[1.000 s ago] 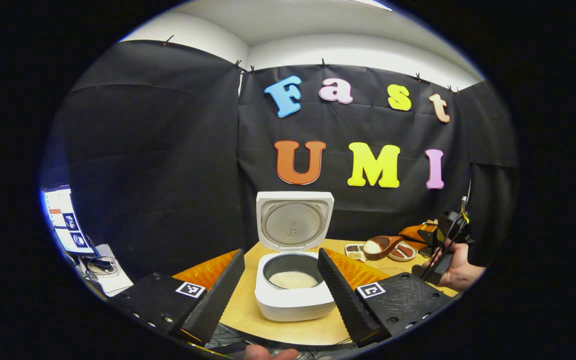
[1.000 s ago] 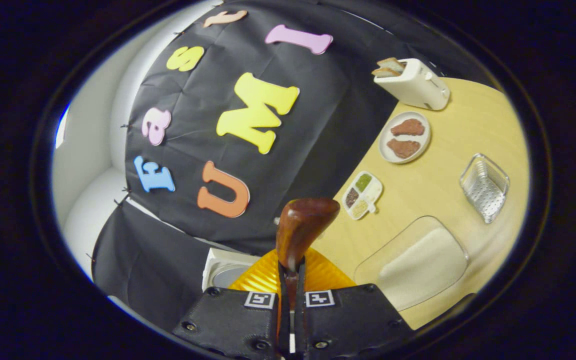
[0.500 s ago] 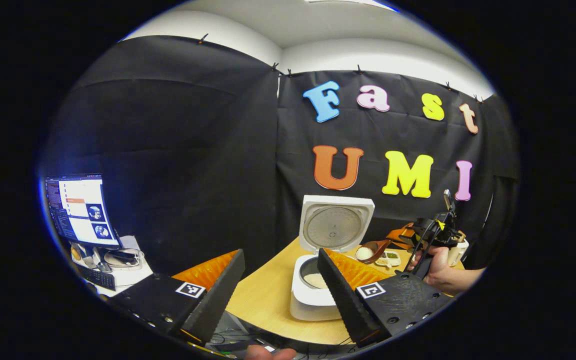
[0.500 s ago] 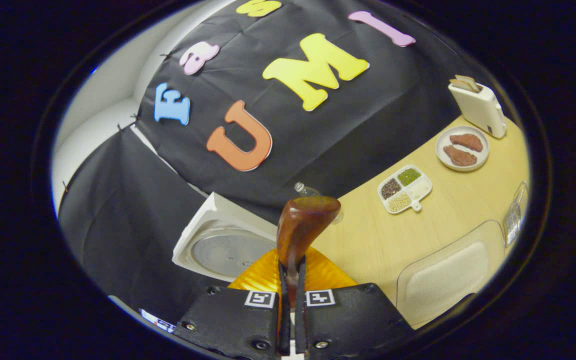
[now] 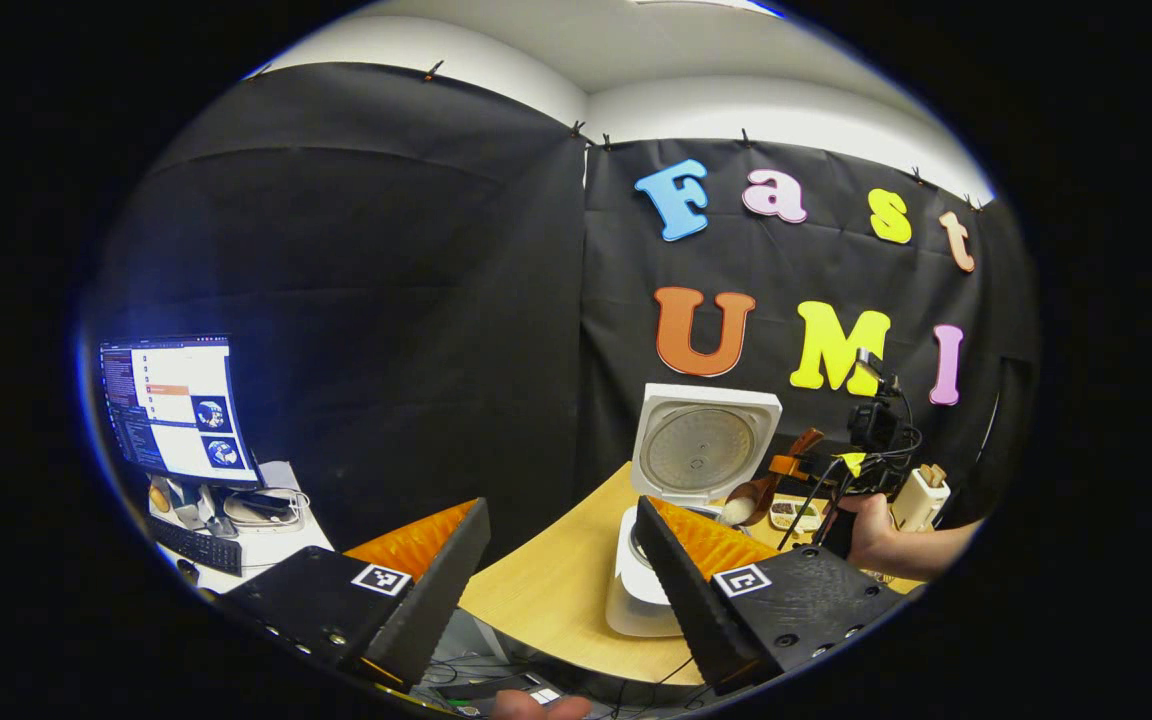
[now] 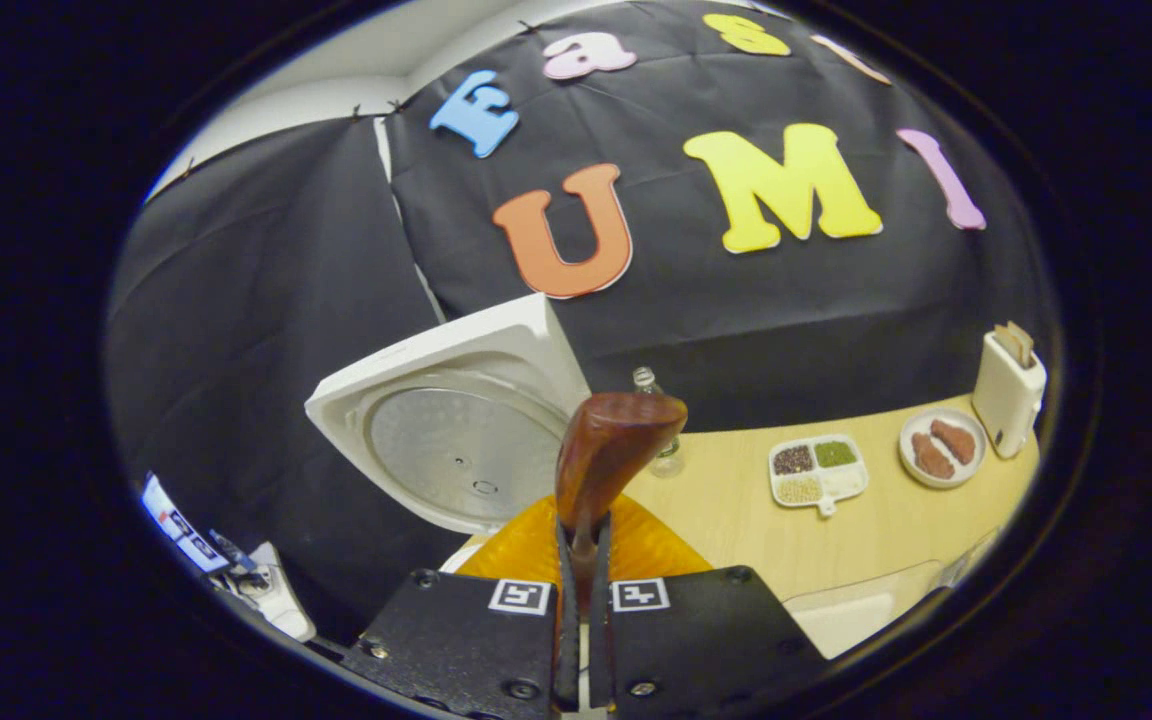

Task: Close the left gripper, press the button to open the rice cooker; take a wooden spoon from the chopstick holder with the right hand, scoop a spoonful of rice and pour it into the rice cooker, then put the wooden spoon back into the chopstick holder.

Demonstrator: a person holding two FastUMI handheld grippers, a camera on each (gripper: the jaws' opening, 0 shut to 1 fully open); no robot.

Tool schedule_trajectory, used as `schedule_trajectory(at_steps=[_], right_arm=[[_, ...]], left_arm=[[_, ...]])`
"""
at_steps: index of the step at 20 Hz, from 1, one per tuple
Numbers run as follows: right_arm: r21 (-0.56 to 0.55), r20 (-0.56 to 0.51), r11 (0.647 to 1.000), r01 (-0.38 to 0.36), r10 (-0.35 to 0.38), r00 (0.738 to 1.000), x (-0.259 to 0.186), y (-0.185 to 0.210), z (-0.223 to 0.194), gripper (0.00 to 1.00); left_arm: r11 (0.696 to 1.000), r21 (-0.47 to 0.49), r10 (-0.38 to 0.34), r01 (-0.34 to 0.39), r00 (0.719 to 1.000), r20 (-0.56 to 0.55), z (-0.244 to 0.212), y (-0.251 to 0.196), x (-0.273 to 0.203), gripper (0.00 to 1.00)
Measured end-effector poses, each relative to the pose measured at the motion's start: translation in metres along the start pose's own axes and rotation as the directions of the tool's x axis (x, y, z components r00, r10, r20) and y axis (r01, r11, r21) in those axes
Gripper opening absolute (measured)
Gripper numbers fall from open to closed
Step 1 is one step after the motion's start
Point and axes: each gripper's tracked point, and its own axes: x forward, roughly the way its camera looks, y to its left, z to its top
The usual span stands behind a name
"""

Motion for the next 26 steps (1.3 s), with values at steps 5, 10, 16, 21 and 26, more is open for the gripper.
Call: schedule_trajectory(at_steps=[5,10,16,21,26], right_arm=[[-0.198,0.034,0.98,-0.021,0.028,0.999,0.004,0.026,0.007,0.09],[-0.365,0.054,0.93,-0.053,0.078,0.996,0.0,0.055,0.004,0.09],[-0.555,0.099,0.83,-0.061,0.139,0.985,-0.012,0.086,0.006,0.09],[-0.568,0.107,0.821,-0.06,0.146,0.983,-0.017,0.09,0.008,0.09],[-0.47,0.118,0.88,-0.068,0.14,0.983,-0.026,0.086,0.022,0.09]], left_arm=[[1.0,-0.008,-0.001,0.001,1.0,0.003,0.002,0.003,0.001,0.95],[1.0,-0.007,-0.017,0.017,1.0,0.003,0.001,0.001,0.003,0.95],[0.999,-0.014,-0.039,0.039,0.999,0.01,0.002,-0.001,0.004,0.94],[0.998,-0.033,-0.047,0.048,0.998,0.032,0.009,-0.004,0.004,0.95],[0.997,-0.034,-0.069,0.07,0.997,0.036,0.008,-0.011,0.003,0.94]])
